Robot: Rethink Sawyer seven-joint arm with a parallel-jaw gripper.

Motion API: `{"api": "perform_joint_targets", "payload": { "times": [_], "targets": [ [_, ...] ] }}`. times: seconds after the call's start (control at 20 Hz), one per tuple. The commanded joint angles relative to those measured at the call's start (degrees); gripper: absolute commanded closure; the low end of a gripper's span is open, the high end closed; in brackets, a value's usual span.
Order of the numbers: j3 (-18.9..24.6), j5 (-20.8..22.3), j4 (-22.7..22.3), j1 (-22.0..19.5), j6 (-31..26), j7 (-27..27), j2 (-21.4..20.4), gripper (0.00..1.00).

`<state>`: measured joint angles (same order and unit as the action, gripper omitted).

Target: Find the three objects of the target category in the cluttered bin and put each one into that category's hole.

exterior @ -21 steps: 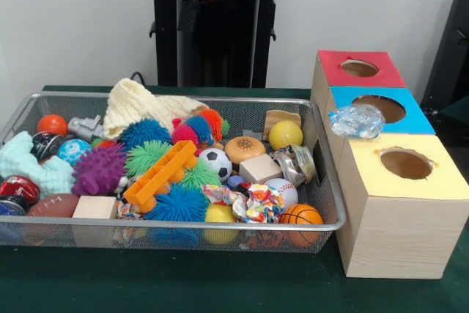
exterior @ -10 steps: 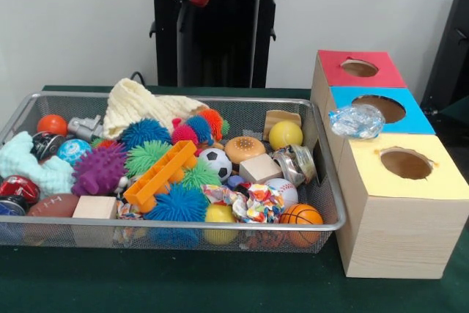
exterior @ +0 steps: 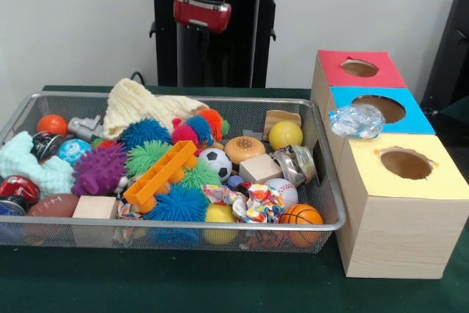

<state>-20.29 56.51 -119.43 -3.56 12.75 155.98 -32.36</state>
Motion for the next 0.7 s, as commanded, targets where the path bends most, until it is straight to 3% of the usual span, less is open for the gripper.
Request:
{"api": "perform_joint_targets", "payload": {
  "times": [0.05,0.4,0.7],
  "targets": [
    [15.3,-5.3,14.1,-2.0,-11.8,-2.7,-1.9,1.00],
    [21.5,-7.6,16.5,-5.8,-19.5,-6.7,-3.8,1.00],
    [21.9,-8.9,19.1,-4.9,-23.2,-5.4,-3.4,1.00]
  ]
}}
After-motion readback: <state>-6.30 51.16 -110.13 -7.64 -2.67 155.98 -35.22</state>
